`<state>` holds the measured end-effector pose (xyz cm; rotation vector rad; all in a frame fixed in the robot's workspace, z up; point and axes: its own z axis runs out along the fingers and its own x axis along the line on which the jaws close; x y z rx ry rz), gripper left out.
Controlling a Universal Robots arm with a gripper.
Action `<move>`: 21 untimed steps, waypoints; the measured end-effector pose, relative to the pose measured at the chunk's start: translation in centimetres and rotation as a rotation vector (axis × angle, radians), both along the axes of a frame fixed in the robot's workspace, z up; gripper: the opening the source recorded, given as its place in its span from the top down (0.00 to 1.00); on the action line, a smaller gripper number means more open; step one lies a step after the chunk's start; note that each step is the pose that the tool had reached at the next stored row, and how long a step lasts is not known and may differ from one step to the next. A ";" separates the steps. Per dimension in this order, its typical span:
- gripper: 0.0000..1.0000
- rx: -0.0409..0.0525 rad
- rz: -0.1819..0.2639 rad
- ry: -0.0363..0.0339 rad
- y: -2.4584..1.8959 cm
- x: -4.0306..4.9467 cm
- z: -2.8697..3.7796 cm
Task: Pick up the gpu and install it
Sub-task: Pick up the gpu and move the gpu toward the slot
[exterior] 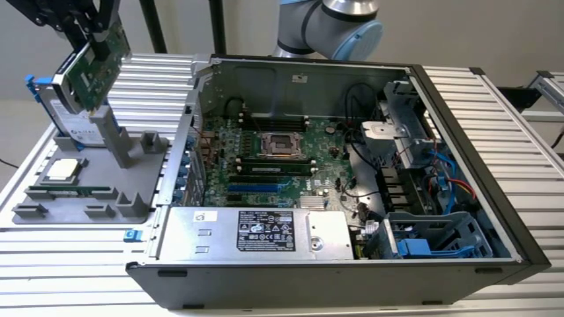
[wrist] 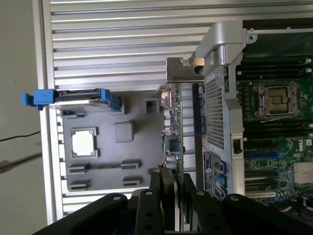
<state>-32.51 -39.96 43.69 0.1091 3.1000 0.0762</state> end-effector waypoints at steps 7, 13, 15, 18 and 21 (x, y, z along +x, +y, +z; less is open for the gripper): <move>1.00 0.0000 0.000 0.0000 0.00 1.10 0.00; 1.00 -0.0001 0.000 0.0001 0.04 1.78 0.00; 1.00 -0.0001 0.000 0.0001 0.04 2.05 0.00; 1.00 0.0000 0.000 0.0002 0.04 2.58 0.00; 1.00 0.0000 0.000 0.0003 0.04 2.77 0.00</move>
